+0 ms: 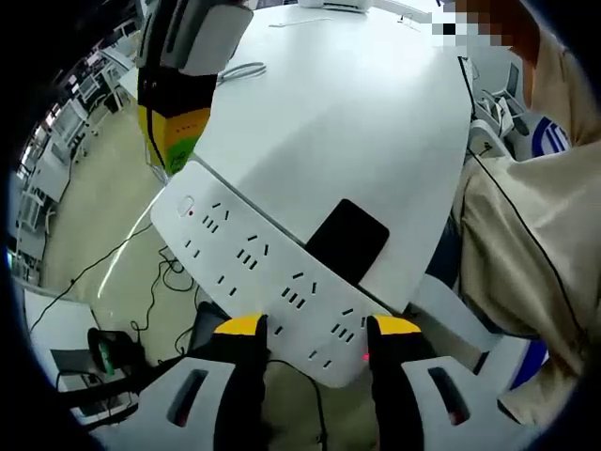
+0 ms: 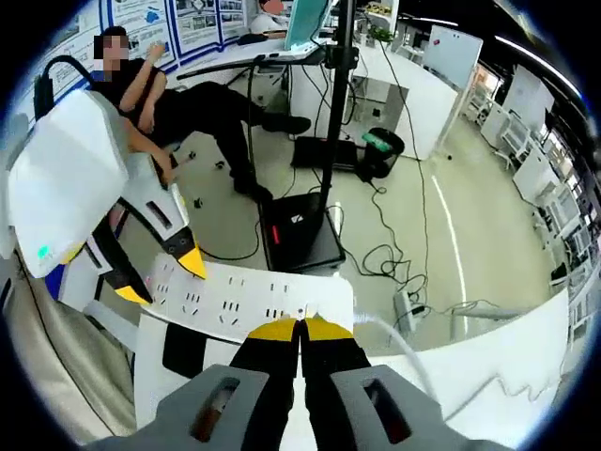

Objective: Pick up the power strip scattered on the table, fix it on the side mounting bracket of the table, and press the switch

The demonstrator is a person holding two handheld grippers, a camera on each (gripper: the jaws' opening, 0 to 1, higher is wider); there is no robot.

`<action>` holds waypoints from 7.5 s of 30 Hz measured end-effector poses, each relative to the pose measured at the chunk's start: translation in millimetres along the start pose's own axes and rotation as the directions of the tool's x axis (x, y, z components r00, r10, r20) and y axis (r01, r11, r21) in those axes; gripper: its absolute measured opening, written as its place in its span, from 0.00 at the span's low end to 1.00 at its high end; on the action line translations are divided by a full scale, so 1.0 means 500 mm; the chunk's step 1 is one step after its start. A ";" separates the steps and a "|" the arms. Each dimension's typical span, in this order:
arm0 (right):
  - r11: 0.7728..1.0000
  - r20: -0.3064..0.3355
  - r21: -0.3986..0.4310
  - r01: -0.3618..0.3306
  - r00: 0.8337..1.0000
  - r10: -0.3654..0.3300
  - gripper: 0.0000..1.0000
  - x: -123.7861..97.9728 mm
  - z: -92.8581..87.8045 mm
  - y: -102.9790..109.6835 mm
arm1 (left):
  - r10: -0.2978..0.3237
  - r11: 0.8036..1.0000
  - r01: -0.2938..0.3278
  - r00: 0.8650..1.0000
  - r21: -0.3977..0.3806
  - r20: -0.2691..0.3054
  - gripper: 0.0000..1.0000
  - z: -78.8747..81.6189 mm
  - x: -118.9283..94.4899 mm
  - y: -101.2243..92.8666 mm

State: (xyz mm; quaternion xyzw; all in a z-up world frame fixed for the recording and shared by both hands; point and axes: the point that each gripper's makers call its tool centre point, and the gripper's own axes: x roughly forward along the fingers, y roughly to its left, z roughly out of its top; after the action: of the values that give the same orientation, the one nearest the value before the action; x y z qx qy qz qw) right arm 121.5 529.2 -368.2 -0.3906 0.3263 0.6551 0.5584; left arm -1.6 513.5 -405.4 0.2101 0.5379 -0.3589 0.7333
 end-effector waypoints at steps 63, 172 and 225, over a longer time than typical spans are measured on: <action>0.975 -0.188 0.220 -0.034 0.979 0.077 0.00 0.085 -0.028 -0.028 | -0.007 1.000 0.007 1.000 0.004 0.011 0.47 0.003 0.003 -0.002; 0.900 0.484 0.426 0.096 0.816 -0.316 0.00 -0.475 -0.227 0.030 | 0.003 1.000 -0.004 0.998 -0.017 -0.069 0.47 -0.009 -0.004 -0.011; 0.727 0.477 0.624 0.287 0.597 -0.645 0.00 -0.671 -0.608 0.105 | 0.008 0.995 -0.005 1.000 -0.101 0.029 0.52 -0.011 -0.009 0.015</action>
State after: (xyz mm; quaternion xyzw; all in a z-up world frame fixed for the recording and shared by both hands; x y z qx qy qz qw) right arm 138.1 98.3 -221.2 -0.0495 0.1381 0.4680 0.8715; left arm 0.1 523.7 -403.5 0.1693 0.5437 -0.3320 0.7520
